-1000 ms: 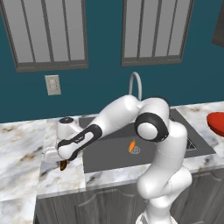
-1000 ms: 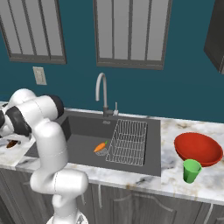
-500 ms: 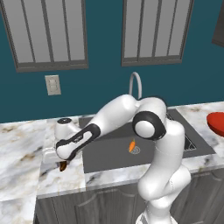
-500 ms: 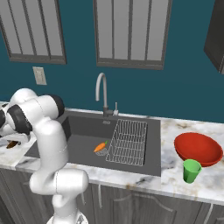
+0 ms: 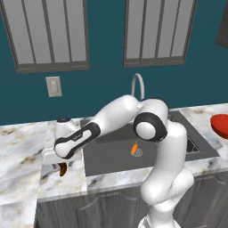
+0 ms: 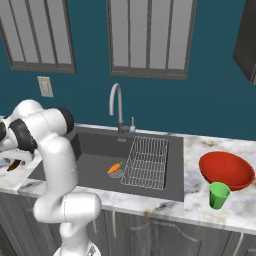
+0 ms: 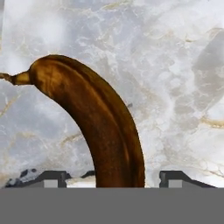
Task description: Remove the carrot and banana from the sink. Then move the bowl and cup from the counter to the sink for washing.
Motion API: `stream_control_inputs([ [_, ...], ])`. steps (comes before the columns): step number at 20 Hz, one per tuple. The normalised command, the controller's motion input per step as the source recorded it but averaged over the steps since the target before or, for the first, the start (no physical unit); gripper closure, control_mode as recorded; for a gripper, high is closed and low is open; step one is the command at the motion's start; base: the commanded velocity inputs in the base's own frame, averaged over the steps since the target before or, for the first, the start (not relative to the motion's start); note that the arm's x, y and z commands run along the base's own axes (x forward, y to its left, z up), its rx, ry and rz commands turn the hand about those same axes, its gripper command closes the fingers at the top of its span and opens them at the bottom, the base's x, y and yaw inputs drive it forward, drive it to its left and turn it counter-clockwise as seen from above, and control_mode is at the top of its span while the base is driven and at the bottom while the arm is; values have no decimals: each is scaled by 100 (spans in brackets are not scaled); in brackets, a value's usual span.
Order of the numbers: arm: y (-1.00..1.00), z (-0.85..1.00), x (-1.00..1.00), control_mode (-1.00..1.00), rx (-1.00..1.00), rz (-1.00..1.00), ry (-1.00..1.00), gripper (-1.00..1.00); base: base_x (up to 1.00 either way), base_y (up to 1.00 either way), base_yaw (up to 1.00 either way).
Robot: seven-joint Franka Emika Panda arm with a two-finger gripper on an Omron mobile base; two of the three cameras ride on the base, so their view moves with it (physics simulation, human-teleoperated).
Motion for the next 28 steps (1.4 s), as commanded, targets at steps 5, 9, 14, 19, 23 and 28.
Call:
stream_control_inputs([
  [5,-14,23,-10,-100,0,2,0,-100,0,0,0],
  [9,-19,30,-12,-100,0,0,0,-100,0,0,0],
  [14,-25,28,-13,-100,0,0,0,-100,0,0,0],
  [19,-31,21,-14,-100,0,0,0,-100,0,0,0],
  [23,-35,16,-13,-100,0,0,2,-100,0,0,0],
  [28,-42,10,-9,-100,1,0,3,-100,0,0,0],
])
